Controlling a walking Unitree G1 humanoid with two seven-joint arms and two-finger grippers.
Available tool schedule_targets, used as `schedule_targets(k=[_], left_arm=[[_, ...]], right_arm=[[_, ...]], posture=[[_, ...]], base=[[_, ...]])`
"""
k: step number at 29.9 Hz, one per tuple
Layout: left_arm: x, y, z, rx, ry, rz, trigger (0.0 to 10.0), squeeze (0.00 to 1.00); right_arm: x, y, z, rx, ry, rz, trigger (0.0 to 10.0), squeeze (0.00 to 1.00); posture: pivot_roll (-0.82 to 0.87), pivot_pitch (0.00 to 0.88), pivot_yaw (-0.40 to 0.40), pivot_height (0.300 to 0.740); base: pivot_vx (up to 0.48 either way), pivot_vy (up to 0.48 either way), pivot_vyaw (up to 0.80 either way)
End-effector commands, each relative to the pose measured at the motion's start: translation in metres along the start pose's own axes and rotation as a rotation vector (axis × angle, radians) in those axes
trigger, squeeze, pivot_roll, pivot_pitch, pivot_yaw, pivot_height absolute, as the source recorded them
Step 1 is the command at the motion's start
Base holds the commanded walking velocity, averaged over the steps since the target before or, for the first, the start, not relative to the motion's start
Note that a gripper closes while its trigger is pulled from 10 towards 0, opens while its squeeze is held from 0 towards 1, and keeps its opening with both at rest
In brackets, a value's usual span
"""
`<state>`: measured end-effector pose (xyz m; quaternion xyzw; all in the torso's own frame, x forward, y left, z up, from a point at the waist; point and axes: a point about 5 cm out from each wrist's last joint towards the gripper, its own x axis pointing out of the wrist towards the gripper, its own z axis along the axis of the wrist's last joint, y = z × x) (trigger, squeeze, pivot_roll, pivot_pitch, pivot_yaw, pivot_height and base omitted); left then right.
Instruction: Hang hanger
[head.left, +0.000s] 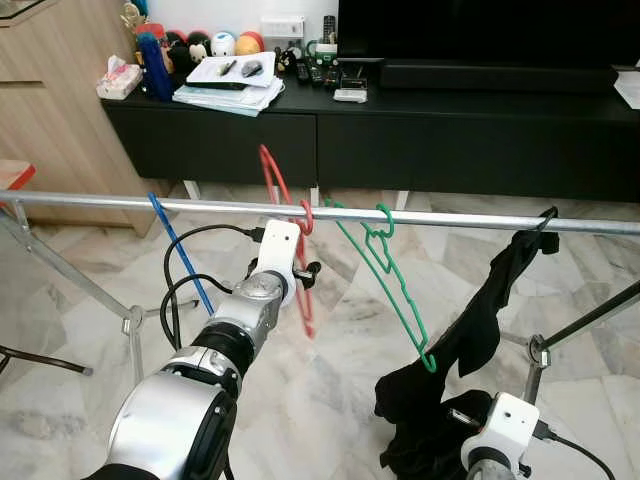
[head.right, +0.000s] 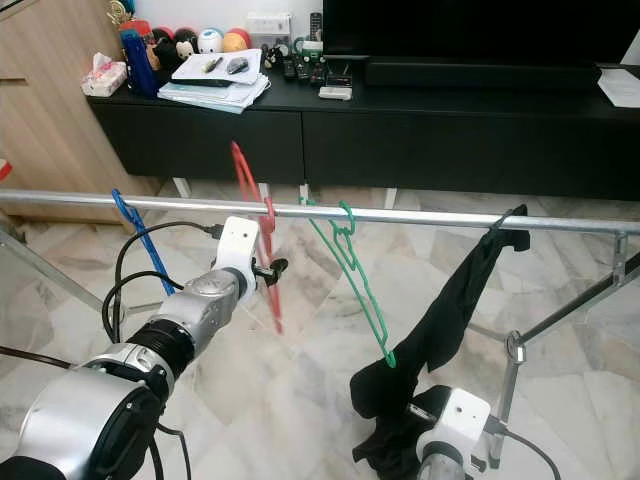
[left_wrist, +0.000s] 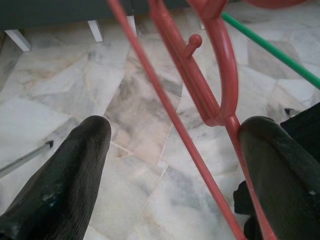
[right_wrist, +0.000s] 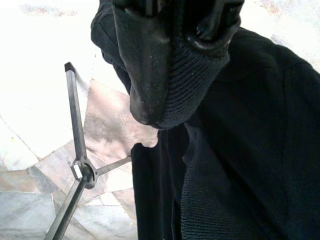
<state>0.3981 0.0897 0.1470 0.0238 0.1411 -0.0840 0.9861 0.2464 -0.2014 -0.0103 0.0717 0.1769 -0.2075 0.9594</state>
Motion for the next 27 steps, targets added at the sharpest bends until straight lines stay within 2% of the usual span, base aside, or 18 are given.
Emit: schedule_targets(k=[1, 6, 10, 18, 19, 20, 21, 22, 27], left_arm=[[0.000, 0.004, 0.004, 0.001, -0.016, 0.016, 10.0, 0.00], [0.000, 0.005, 0.010, -0.026, -0.047, 0.003, 10.0, 0.00], [0.000, 0.000, 0.013, -0.021, -0.077, -0.046, 10.0, 0.00], [-0.001, -0.004, 0.002, -0.026, -0.065, -0.081, 10.0, 0.00], [-0.001, -0.004, 0.000, -0.030, -0.064, -0.079, 8.1, 0.00], [-0.001, -0.002, -0.003, -0.034, -0.062, -0.074, 2.8, 0.00], [-0.001, -0.002, -0.003, -0.034, -0.062, -0.074, 2.8, 0.00], [-0.002, 0.000, -0.006, -0.036, -0.059, -0.069, 0.0, 0.00], [-0.003, 0.008, -0.015, -0.050, -0.047, -0.042, 0.0, 0.00]], right_arm=[[-0.001, -0.002, -0.003, 0.005, 0.002, -0.007, 10.0, 0.00], [-0.001, -0.001, -0.003, 0.004, 0.003, -0.004, 10.0, 0.00], [-0.001, -0.001, -0.003, 0.005, 0.005, -0.001, 10.0, 0.00], [-0.001, -0.001, -0.004, 0.006, 0.004, -0.003, 10.0, 0.00], [-0.001, 0.000, -0.004, 0.006, 0.004, -0.002, 10.0, 0.00], [-0.001, 0.000, -0.004, 0.006, 0.004, -0.002, 10.0, 0.00], [-0.001, 0.000, -0.004, 0.006, 0.004, -0.002, 10.0, 0.00], [-0.001, 0.000, -0.004, 0.006, 0.003, -0.002, 10.0, 0.00], [-0.001, 0.000, -0.004, 0.006, 0.003, 0.001, 10.0, 0.00]], posture=[[-0.13, 0.167, 0.068, 0.740], [-0.13, 0.167, 0.068, 0.740], [-0.13, 0.165, 0.068, 0.740], [-0.14, 0.161, 0.070, 0.740], [-0.14, 0.160, 0.070, 0.740], [-0.14, 0.160, 0.069, 0.740], [-0.14, 0.160, 0.069, 0.740], [-0.14, 0.160, 0.069, 0.740], [-0.14, 0.159, 0.068, 0.740]], base=[[0.000, 0.000, 0.00], [0.000, 0.000, 0.00], [0.000, 0.000, 0.00], [0.000, 0.000, 0.00], [0.000, 0.000, 0.00], [0.000, 0.000, 0.00], [0.000, 0.000, 0.00], [0.000, 0.000, 0.00], [0.000, 0.000, 0.00]])
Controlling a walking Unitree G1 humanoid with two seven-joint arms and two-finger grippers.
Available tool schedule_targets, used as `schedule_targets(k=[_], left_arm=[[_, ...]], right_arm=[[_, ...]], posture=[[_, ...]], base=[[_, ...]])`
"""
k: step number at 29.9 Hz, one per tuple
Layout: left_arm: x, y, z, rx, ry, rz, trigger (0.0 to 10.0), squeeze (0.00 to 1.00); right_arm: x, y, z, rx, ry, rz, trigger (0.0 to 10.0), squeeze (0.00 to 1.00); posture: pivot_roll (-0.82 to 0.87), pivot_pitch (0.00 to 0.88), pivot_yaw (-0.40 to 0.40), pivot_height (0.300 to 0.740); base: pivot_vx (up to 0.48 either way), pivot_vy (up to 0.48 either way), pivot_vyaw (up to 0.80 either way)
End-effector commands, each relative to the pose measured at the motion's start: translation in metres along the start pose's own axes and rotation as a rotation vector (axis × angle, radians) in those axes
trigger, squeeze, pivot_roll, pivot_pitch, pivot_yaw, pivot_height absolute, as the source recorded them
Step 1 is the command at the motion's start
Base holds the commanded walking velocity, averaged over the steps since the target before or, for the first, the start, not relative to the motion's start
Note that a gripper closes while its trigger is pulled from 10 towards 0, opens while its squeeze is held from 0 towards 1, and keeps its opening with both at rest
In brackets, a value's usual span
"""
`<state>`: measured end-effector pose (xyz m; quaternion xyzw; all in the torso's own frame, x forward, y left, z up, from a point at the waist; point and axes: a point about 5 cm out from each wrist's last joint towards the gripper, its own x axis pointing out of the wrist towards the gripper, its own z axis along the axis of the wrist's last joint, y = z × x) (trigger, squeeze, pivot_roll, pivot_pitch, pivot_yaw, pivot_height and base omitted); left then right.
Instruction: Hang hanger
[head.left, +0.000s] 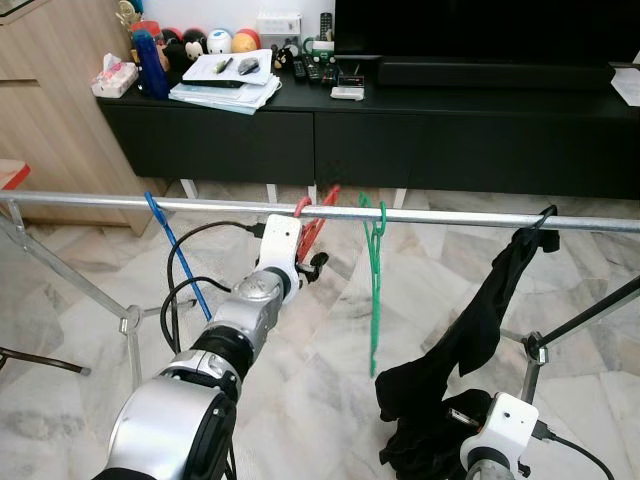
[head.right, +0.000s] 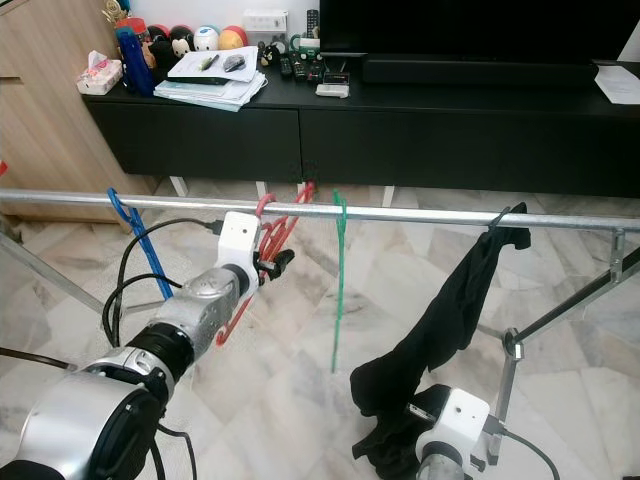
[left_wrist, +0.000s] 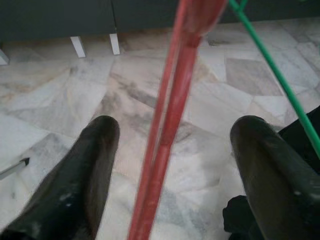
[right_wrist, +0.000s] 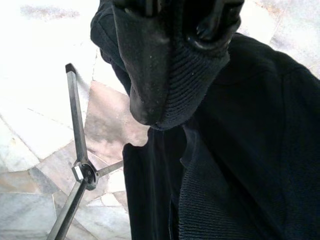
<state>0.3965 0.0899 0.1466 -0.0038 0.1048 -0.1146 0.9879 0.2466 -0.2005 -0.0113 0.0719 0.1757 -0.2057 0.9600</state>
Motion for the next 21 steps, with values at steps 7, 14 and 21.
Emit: schedule_targets(k=[7, 14, 21], left_arm=[[-0.006, 0.015, -0.021, -0.055, 0.027, 0.066, 0.0, 0.00], [-0.004, 0.005, -0.018, -0.061, 0.003, 0.018, 0.0, 0.00], [-0.003, -0.004, -0.016, -0.065, -0.012, -0.009, 0.0, 0.00]], right_arm=[[-0.001, 0.000, -0.003, 0.004, 0.006, -0.001, 10.0, 0.00], [-0.002, 0.001, -0.002, 0.006, 0.004, 0.000, 10.0, 0.00], [-0.002, 0.002, -0.002, 0.007, 0.003, -0.001, 10.0, 0.00]], posture=[[-0.14, 0.160, 0.067, 0.740], [-0.14, 0.161, 0.068, 0.740], [-0.14, 0.160, 0.072, 0.740]], base=[[0.000, 0.000, 0.00], [0.000, 0.000, 0.00], [0.000, 0.000, 0.00]])
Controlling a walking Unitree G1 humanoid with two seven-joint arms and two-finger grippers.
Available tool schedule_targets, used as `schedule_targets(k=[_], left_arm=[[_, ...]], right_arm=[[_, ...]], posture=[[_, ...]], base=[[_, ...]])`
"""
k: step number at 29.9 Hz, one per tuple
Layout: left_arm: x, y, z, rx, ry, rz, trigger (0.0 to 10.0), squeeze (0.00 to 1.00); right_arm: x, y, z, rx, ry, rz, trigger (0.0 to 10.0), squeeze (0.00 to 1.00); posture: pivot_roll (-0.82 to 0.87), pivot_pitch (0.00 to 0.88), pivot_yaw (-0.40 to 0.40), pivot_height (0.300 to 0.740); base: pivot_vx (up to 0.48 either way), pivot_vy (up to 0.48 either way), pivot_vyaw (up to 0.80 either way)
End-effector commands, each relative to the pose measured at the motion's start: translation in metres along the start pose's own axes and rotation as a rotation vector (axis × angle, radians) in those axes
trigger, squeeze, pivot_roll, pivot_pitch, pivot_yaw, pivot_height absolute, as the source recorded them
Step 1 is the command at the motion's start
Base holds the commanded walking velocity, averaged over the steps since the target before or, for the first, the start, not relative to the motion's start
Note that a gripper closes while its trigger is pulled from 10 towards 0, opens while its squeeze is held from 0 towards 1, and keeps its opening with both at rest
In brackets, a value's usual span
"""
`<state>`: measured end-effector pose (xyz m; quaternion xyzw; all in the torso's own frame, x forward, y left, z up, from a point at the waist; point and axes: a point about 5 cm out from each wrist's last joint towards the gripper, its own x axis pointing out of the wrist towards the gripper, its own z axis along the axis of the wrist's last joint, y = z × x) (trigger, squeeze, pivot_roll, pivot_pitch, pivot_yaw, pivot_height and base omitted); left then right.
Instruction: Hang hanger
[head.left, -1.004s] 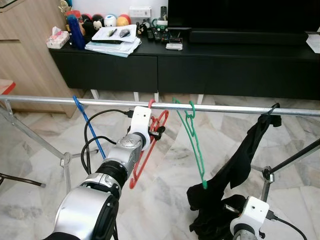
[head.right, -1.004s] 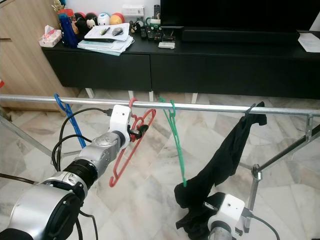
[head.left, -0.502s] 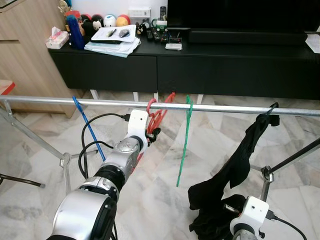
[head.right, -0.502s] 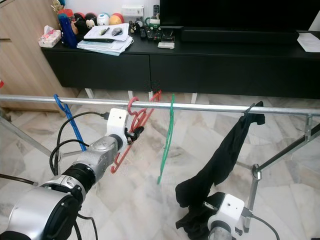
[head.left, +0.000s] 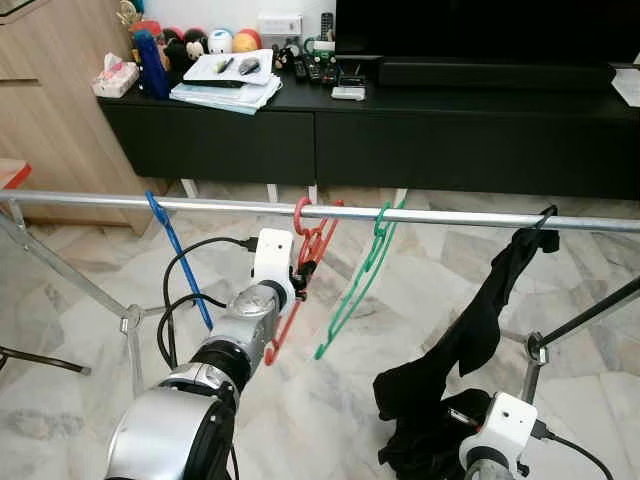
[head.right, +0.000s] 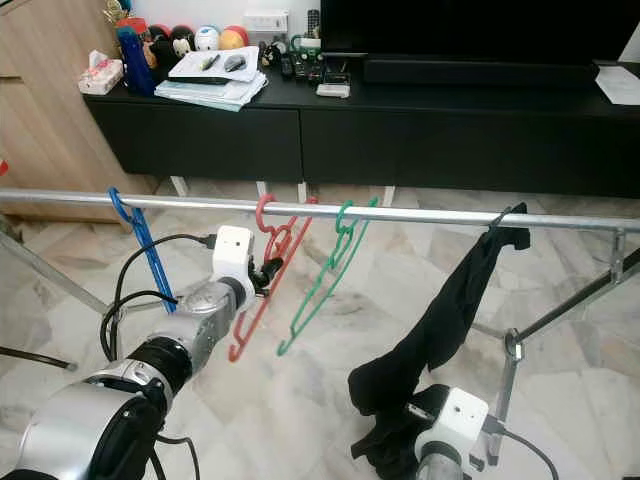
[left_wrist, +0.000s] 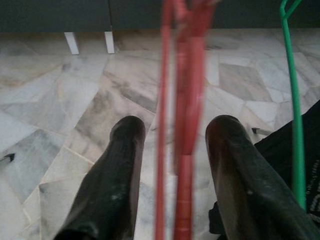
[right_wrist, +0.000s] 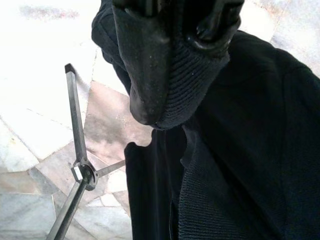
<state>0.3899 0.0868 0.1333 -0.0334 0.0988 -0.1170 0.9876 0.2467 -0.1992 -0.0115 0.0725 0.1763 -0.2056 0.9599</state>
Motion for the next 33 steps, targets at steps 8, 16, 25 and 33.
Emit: schedule_targets(k=[8, 16, 25, 33], left_arm=[[0.000, 0.004, -0.002, -0.014, 0.006, 0.029, 0.0, 0.00], [-0.001, 0.008, -0.006, -0.007, 0.024, 0.046, 0.0, 0.00], [-0.002, 0.009, -0.006, -0.009, 0.025, 0.049, 0.0, 0.00], [-0.003, 0.012, -0.006, -0.018, -0.002, 0.054, 0.0, 0.00]], right_arm=[[-0.002, 0.002, -0.002, 0.008, 0.001, 0.000, 10.0, 0.00], [-0.002, 0.002, -0.001, 0.010, 0.002, 0.000, 10.0, 0.00], [-0.001, 0.002, -0.002, 0.008, 0.005, 0.002, 10.0, 0.00], [-0.001, 0.002, -0.003, 0.007, 0.012, 0.004, 10.0, 0.00]], posture=[[-0.14, 0.161, 0.074, 0.740], [-0.14, 0.160, 0.073, 0.740], [-0.14, 0.160, 0.073, 0.740], [-0.14, 0.158, 0.070, 0.740]], base=[[0.000, 0.000, 0.00], [0.000, 0.000, 0.00], [0.000, 0.000, 0.00], [0.000, 0.000, 0.00]])
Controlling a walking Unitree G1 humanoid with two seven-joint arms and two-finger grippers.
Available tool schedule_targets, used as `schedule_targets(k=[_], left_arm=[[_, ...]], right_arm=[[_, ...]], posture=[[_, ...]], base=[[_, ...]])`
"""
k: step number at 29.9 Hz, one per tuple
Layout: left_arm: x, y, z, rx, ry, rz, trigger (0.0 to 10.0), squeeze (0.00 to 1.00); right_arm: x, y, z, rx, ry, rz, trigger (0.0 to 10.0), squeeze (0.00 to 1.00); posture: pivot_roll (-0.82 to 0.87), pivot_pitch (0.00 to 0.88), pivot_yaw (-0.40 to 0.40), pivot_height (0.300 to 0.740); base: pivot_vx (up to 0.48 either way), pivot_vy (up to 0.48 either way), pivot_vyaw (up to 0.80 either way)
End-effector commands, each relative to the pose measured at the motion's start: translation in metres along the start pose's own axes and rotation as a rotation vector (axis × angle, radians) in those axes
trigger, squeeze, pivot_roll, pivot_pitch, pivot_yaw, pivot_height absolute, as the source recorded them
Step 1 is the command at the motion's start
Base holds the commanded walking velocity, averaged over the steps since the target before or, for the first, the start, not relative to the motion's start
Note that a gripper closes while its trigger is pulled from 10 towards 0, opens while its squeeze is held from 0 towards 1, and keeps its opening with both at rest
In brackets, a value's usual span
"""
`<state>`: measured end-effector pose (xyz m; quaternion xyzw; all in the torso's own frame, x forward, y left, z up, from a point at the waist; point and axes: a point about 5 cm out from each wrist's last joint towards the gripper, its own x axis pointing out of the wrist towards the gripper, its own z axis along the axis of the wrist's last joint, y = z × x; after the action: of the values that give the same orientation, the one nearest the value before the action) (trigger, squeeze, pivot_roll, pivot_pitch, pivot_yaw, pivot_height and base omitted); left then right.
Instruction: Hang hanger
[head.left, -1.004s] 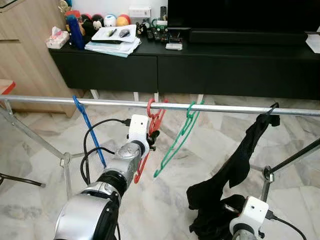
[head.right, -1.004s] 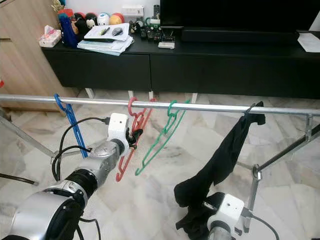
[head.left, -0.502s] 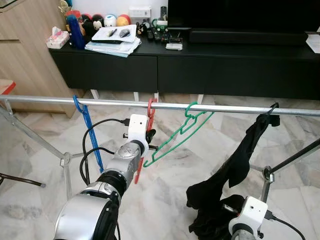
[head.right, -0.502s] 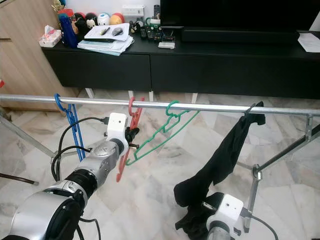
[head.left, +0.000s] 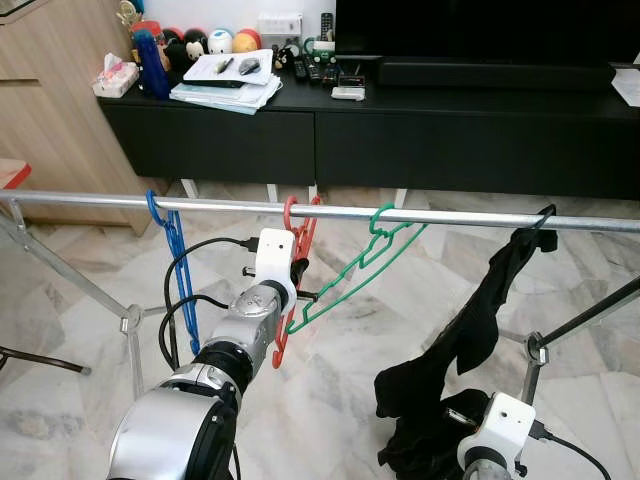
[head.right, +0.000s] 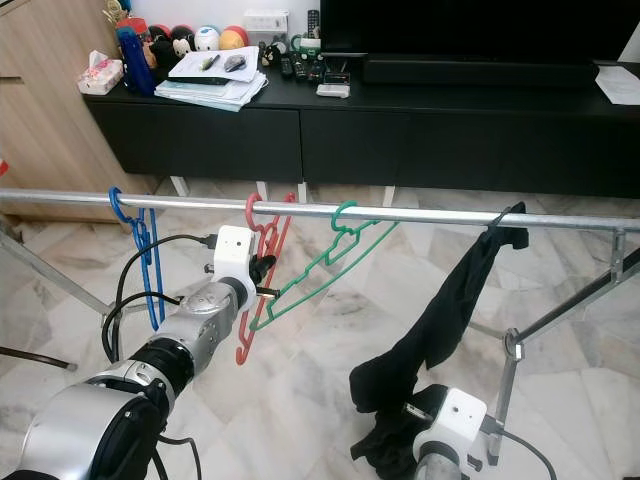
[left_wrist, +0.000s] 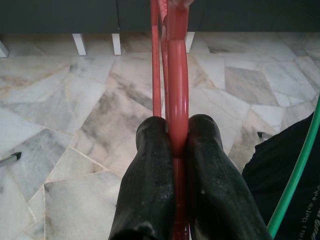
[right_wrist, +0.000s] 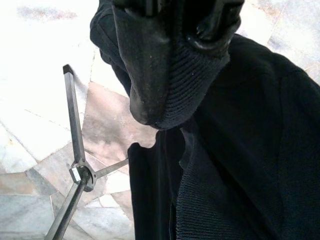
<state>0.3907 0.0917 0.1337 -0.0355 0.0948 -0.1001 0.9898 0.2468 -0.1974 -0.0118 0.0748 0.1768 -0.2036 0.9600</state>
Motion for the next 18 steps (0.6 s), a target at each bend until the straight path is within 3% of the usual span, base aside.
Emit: schedule_targets(k=[1, 5, 10, 13, 14, 15, 16, 17, 18], left_arm=[[-0.003, 0.007, -0.004, -0.015, -0.026, 0.015, 0.0, 0.00], [-0.006, 0.008, 0.011, 0.025, -0.180, -0.019, 0.0, 0.00], [-0.012, 0.016, 0.012, 0.051, -0.250, -0.020, 0.0, 0.00], [-0.021, 0.022, 0.005, 0.123, -0.286, -0.056, 0.0, 0.00], [-0.024, 0.025, -0.001, 0.146, -0.276, -0.065, 0.7, 0.00], [-0.025, 0.026, -0.003, 0.152, -0.273, -0.068, 0.7, 0.00], [-0.027, 0.027, -0.005, 0.161, -0.270, -0.072, 1.4, 0.00], [-0.029, 0.028, -0.008, 0.171, -0.265, -0.078, 5.6, 0.00], [-0.031, 0.029, -0.012, 0.181, -0.260, -0.084, 7.8, 0.00]], right_arm=[[-0.001, 0.000, -0.002, 0.004, 0.010, 0.000, 10.0, 0.00], [0.000, -0.001, -0.002, 0.002, 0.009, -0.002, 10.0, 0.00], [0.001, -0.002, -0.001, -0.001, 0.009, 0.000, 10.0, 0.00], [0.001, -0.001, -0.001, -0.007, 0.011, 0.008, 10.0, 0.00], [0.001, -0.002, -0.002, -0.009, 0.011, 0.009, 10.0, 0.00], [0.001, -0.002, -0.002, -0.009, 0.011, 0.009, 10.0, 0.00], [0.001, -0.002, -0.002, -0.009, 0.011, 0.008, 10.0, 0.00], [0.001, -0.002, -0.002, -0.010, 0.011, 0.008, 10.0, 0.00], [0.001, -0.003, -0.002, -0.010, 0.011, 0.008, 10.0, 0.00]], posture=[[-0.14, 0.158, 0.070, 0.740], [-0.14, 0.153, 0.063, 0.740], [-0.14, 0.150, 0.054, 0.740], [-0.13, 0.144, 0.051, 0.740], [-0.14, 0.140, 0.051, 0.740], [-0.14, 0.140, 0.051, 0.740], [-0.14, 0.136, 0.051, 0.740], [-0.14, 0.136, 0.051, 0.740], [-0.13, 0.132, 0.051, 0.740]], base=[[0.000, 0.000, 0.00], [0.000, 0.000, 0.00], [0.000, 0.000, 0.00], [0.000, 0.000, 0.00], [0.000, 0.000, 0.00], [0.000, 0.000, 0.00], [0.000, 0.000, 0.00], [0.000, 0.000, 0.00], [0.000, 0.000, 0.00]])
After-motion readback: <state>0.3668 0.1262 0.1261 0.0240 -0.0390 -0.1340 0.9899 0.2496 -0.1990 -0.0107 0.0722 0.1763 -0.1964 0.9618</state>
